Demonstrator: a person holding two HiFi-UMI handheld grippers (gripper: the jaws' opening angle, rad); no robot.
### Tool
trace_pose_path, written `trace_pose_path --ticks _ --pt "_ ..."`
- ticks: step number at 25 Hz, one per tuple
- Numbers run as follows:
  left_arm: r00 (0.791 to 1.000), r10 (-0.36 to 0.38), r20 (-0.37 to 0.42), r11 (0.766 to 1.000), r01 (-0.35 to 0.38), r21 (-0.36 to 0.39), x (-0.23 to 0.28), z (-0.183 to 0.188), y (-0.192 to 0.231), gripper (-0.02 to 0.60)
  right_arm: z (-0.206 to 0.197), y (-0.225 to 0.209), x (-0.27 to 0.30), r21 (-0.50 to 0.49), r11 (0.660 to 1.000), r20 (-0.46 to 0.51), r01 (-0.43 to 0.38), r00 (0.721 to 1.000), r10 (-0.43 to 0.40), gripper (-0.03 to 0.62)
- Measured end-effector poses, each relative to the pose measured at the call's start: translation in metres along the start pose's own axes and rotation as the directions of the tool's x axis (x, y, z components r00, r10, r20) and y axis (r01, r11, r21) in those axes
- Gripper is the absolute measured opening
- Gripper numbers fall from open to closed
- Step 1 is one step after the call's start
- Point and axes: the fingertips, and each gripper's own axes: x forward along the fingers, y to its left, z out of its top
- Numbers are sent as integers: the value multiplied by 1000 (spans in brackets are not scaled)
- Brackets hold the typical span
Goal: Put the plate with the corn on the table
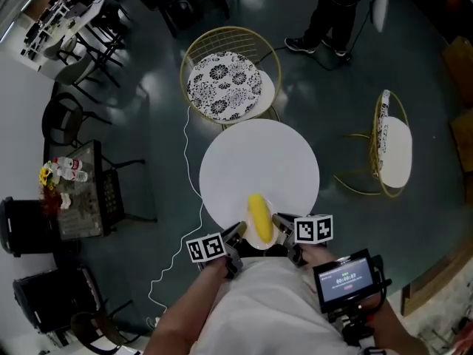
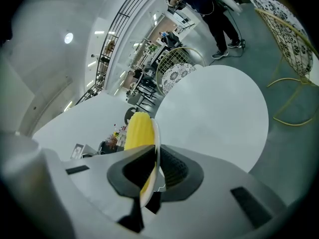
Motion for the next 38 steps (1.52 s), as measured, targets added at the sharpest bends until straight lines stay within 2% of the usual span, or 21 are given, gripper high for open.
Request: trace_pose_path --ticks 5,10,22,28,34,38 --pt "999 -3 -42 1000 3 -3 10 1 12 31 -2 -11 9 14 999 -4 32 999 -32 41" --pt "997 -5 -81 999 8 37 24 16 23 31 9 -21 19 19 999 21 45 999 -45 40" --pt "996 12 -93 998 -6 66 65 60 48 31 50 -46 59 5 996 47 89 995 -89 41" --pt "992 46 -119 994 -34 101 86 63 65 31 53 -75 67 11 987 53 162 985 -162 41" --pt "995 50 -89 989 -37 142 108 91 75 32 78 -86 93 -20 988 78 154 985 -152 41" --pt "991 77 -109 988 -61 143 112 83 85 32 69 -96 95 -4 984 60 179 982 -178 41"
